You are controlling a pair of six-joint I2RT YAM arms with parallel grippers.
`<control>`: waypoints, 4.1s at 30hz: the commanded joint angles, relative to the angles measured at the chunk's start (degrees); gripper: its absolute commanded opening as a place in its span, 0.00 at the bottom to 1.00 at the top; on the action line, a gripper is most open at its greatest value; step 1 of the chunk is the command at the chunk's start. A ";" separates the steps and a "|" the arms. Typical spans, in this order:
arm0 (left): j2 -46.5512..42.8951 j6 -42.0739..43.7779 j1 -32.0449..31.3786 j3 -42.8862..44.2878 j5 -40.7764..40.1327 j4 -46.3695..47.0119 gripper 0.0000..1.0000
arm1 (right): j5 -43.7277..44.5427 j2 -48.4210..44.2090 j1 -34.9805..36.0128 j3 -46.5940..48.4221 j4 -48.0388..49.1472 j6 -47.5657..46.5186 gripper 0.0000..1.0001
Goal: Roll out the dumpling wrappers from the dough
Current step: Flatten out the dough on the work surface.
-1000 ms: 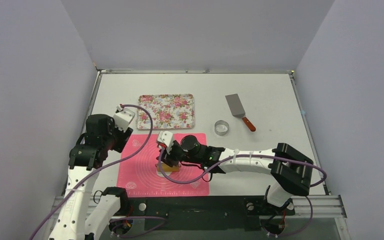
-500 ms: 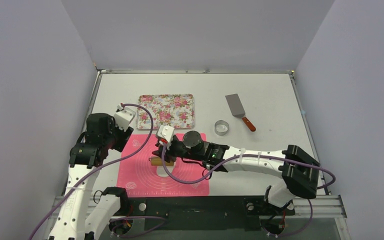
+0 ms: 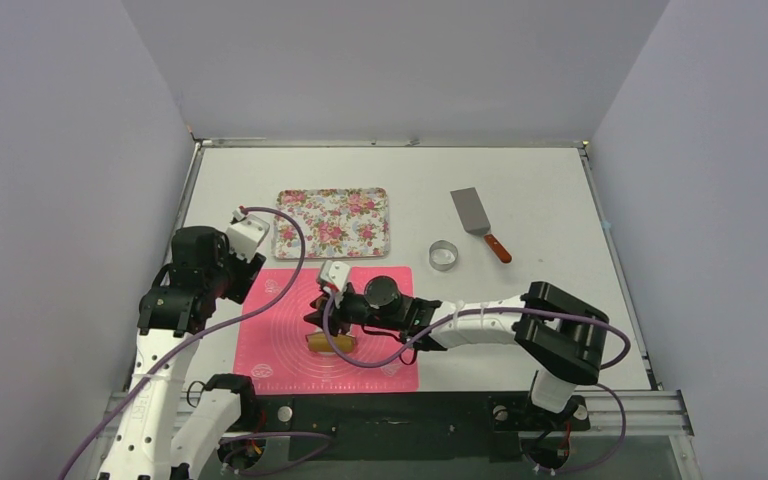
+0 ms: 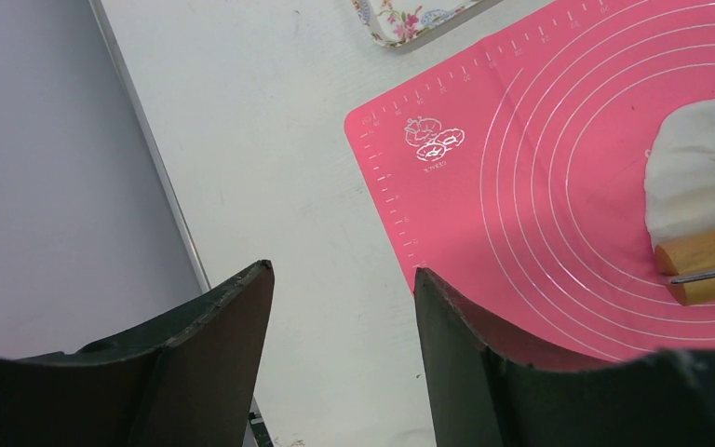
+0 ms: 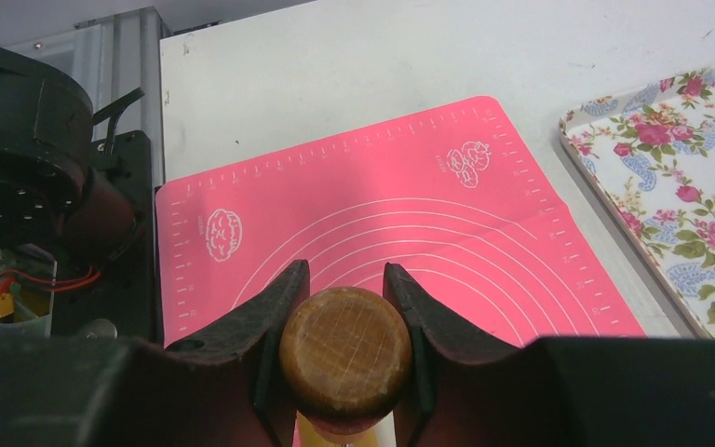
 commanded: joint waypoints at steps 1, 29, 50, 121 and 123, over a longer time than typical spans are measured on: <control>-0.77 0.02 0.49 0.65 -0.08 2.47 0.55 | -0.36 1.42 1.40 -5.36 -16.63 -1.59 0.00; -0.67 0.18 0.69 1.93 0.51 1.69 0.55 | -0.65 4.61 2.48 -7.09 -15.45 -1.77 0.00; -0.01 0.63 0.69 2.47 0.52 1.74 0.55 | -8.48 3.36 4.39 -6.14 -20.31 -0.43 0.00; -1.02 1.16 0.80 1.72 1.04 0.18 0.55 | 10.59 6.46 -6.78 -0.64 -12.21 0.14 0.00; -0.90 1.10 0.71 1.79 1.04 0.25 0.55 | 11.99 7.12 -7.57 1.02 -14.23 -1.62 0.00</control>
